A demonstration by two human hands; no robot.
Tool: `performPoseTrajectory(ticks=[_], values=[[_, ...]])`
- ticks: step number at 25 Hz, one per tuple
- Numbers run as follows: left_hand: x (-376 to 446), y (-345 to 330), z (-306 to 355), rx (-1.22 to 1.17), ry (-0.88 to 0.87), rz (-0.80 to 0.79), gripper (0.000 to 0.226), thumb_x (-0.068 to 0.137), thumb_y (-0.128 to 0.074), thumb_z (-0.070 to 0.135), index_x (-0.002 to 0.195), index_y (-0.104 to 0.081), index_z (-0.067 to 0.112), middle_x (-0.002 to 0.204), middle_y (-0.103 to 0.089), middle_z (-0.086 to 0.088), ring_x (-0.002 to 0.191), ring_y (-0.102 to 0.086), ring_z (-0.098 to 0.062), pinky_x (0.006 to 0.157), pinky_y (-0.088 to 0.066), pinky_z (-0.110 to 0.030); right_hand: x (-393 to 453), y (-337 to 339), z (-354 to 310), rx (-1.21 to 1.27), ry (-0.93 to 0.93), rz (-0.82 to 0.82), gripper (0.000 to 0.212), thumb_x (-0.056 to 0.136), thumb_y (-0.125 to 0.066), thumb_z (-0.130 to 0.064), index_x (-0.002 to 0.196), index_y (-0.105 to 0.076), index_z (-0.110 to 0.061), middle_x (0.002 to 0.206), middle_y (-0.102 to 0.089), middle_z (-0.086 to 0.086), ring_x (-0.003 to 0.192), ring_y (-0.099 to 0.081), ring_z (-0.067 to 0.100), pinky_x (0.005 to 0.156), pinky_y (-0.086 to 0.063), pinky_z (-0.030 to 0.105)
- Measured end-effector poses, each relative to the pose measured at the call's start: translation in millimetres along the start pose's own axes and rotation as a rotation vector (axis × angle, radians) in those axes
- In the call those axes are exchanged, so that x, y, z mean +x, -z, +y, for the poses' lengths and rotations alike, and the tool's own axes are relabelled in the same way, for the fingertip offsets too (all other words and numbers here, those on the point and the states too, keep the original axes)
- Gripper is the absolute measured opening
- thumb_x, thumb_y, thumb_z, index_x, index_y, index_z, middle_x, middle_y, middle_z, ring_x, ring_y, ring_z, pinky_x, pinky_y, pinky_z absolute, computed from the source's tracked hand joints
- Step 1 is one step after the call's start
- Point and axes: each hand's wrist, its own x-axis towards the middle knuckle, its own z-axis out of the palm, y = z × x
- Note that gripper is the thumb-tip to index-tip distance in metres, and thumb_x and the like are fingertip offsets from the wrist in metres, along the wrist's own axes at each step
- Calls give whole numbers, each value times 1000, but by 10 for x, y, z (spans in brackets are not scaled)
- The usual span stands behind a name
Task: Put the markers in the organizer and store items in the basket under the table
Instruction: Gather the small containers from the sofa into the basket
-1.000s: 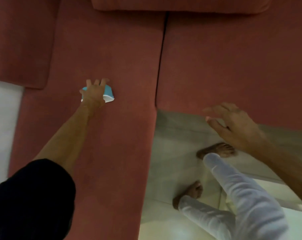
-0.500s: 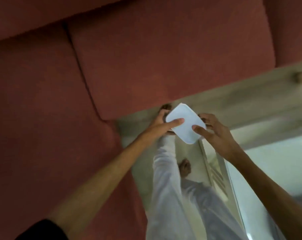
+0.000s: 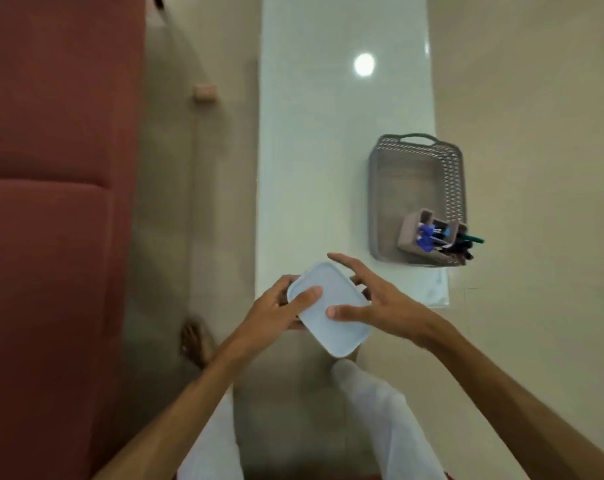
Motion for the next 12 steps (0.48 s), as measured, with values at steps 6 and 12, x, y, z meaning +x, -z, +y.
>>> performPoseTrajectory(ticks=[6, 12], values=[[922, -790, 527, 578, 111, -180, 77, 78, -41, 96, 123, -61, 36, 116, -73, 12, 102, -73, -13, 93, -59, -36, -699, 1240, 858, 167, 70, 342, 59, 91, -82, -32, 141, -52, -44, 128, -60, -6, 108, -66, 18, 74, -60, 21], [1867, -1129, 845, 692, 123, 124, 75, 94, -51, 74, 149, -40, 24, 120, -64, 0, 97, -72, -20, 83, -60, -36, 130, 2764, 1012, -4, 179, 726, 50, 94, -80, -31, 139, -59, -38, 133, -56, 9, 114, -62, 27, 85, -62, 37]])
